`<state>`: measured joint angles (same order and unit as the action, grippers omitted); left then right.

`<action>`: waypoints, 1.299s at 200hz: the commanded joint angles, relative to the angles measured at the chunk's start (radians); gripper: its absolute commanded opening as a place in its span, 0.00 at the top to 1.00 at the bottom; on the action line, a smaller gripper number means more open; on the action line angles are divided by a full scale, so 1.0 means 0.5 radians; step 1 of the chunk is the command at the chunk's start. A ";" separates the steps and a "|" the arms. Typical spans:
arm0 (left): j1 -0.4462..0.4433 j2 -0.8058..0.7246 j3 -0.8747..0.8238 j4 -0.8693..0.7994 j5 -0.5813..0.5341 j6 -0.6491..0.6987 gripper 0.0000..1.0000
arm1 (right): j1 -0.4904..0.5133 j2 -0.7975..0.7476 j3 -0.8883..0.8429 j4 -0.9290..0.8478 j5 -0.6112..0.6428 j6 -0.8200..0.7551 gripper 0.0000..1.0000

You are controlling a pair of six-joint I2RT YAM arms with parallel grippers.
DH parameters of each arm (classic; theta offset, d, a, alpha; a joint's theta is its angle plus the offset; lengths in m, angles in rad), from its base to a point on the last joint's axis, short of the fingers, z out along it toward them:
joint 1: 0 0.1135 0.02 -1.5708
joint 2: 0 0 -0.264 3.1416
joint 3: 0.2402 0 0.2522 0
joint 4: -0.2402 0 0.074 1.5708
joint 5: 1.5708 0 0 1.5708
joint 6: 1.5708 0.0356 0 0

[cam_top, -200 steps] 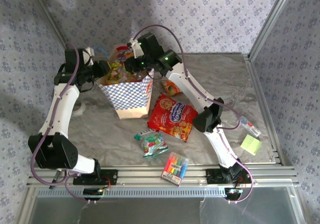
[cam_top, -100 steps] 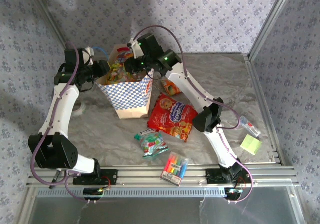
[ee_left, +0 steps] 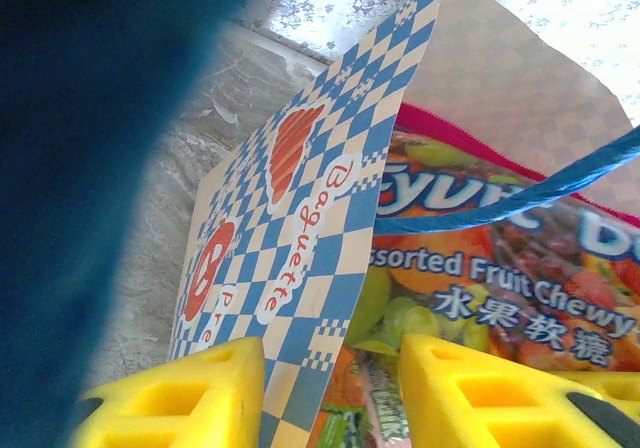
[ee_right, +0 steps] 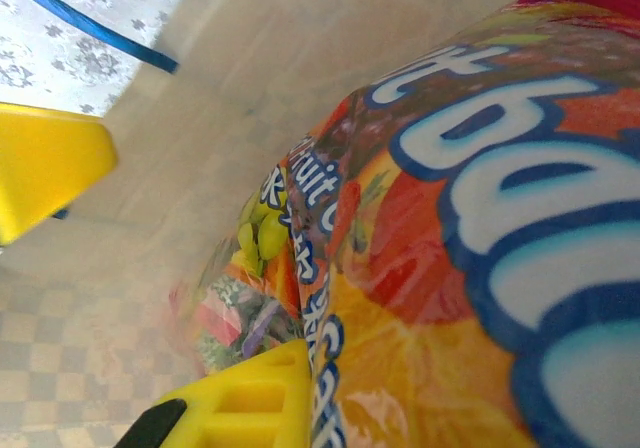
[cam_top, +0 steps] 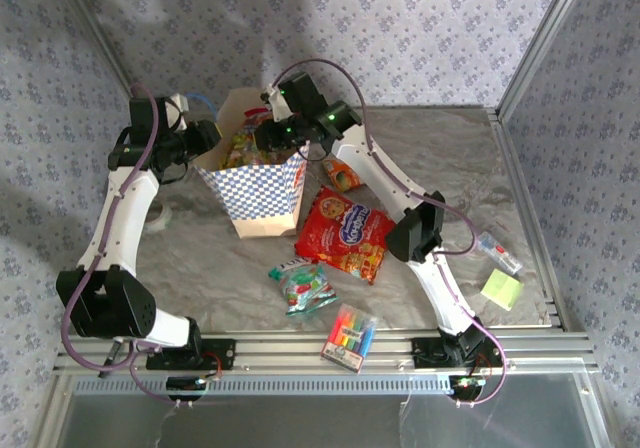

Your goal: Place the snacks into the paper bag

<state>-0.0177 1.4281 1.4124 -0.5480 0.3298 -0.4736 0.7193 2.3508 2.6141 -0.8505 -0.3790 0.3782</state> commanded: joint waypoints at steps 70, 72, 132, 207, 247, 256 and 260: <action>0.010 0.009 0.044 0.004 0.047 -0.010 0.59 | -0.024 0.076 0.040 0.157 -0.204 0.011 0.91; 0.011 0.007 0.046 0.004 0.049 -0.010 0.59 | -0.024 0.079 0.040 0.153 -0.203 0.015 0.91; 0.010 0.008 0.046 0.002 0.050 -0.015 0.59 | -0.067 0.073 0.055 -0.061 -0.069 0.077 0.56; 0.009 0.005 0.053 -0.002 0.058 -0.016 0.59 | -0.046 -0.019 0.068 -0.051 -0.034 0.049 0.52; 0.007 -0.001 0.050 -0.011 0.074 -0.013 0.59 | -0.011 -0.099 0.070 0.018 -0.065 -0.020 0.51; 0.008 0.000 0.049 -0.015 0.077 -0.013 0.59 | -0.001 -0.119 0.070 0.020 -0.055 -0.047 0.51; 0.008 0.000 0.048 -0.016 0.078 -0.013 0.59 | 0.007 -0.128 0.070 0.022 -0.048 -0.063 0.51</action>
<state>-0.0177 1.4281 1.4124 -0.5495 0.3351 -0.4736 0.7025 2.3661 2.6171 -0.8627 -0.3981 0.3962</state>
